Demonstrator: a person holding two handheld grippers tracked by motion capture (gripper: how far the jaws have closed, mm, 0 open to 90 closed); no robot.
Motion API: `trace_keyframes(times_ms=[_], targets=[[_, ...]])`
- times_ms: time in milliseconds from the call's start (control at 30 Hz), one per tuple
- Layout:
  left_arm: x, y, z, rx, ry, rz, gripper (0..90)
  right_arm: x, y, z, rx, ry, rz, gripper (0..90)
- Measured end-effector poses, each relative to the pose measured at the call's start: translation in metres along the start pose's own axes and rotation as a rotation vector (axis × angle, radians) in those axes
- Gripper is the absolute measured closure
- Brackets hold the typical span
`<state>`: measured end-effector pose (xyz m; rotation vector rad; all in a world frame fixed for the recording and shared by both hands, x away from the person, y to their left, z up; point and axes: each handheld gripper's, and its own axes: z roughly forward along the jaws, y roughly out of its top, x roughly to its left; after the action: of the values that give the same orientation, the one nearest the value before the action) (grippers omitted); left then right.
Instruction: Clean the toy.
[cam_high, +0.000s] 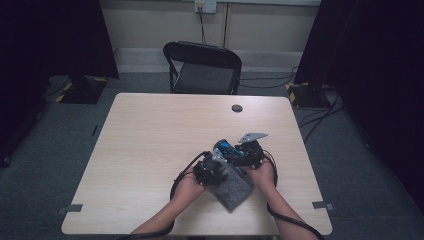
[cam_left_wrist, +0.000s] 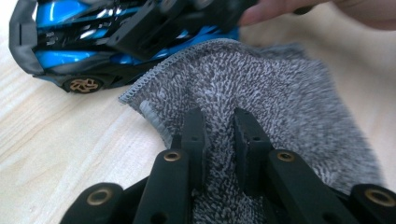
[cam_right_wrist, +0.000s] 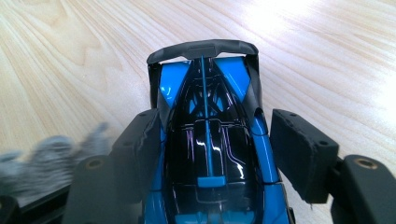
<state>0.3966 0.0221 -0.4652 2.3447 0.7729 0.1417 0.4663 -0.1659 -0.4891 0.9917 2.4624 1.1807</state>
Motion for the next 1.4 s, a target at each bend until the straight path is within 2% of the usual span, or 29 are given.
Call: trace_keyframes(times_ms=[67,133,200,267,300,500,600,800,867,933,1033,1233,1400], targets=[[0.002,0.000,0.002,0.008,0.016,-0.001,76.5,0.000,-0.001,0.000,-0.002,0.000,0.000,34.3],[0.011,0.001,0.003,0.003,0.021,-0.037,76.5,0.000,-0.002,0.000,-0.009,0.000,0.002,34.3],[0.016,0.002,0.003,0.009,0.035,-0.047,76.6,0.000,-0.002,0.000,-0.013,0.001,0.000,34.3],[0.018,0.003,0.003,0.012,0.043,-0.048,76.6,0.000,-0.002,0.000,-0.012,0.001,0.000,34.3],[0.021,0.005,0.003,0.021,0.065,-0.042,76.6,0.000,-0.002,0.000,-0.010,0.000,0.000,34.3],[0.031,0.008,0.002,0.023,0.086,-0.065,76.7,0.000,-0.002,0.000,-0.015,0.000,0.000,34.3],[0.033,0.008,0.002,0.025,0.087,-0.067,76.8,0.000,-0.002,0.000,-0.014,0.000,0.000,34.3],[0.039,0.008,-0.001,0.048,0.116,-0.059,77.0,0.000,-0.002,-0.001,-0.014,0.001,-0.003,34.3],[0.043,0.005,-0.004,0.049,0.121,-0.067,77.0,0.000,-0.002,-0.001,-0.014,0.001,-0.003,34.3],[0.051,0.002,-0.008,0.038,0.139,-0.101,77.0,0.000,-0.003,-0.001,-0.017,0.001,-0.002,34.3],[0.060,0.001,-0.010,0.036,0.150,-0.119,77.0,0.000,-0.003,-0.001,-0.018,0.002,-0.004,34.3],[0.070,0.004,-0.011,0.045,0.183,-0.126,77.0,0.000,-0.004,-0.001,-0.021,0.002,-0.001,34.3],[0.075,0.006,-0.014,0.040,0.186,-0.141,77.0,-0.001,-0.005,-0.002,-0.021,0.007,-0.002,34.3]])
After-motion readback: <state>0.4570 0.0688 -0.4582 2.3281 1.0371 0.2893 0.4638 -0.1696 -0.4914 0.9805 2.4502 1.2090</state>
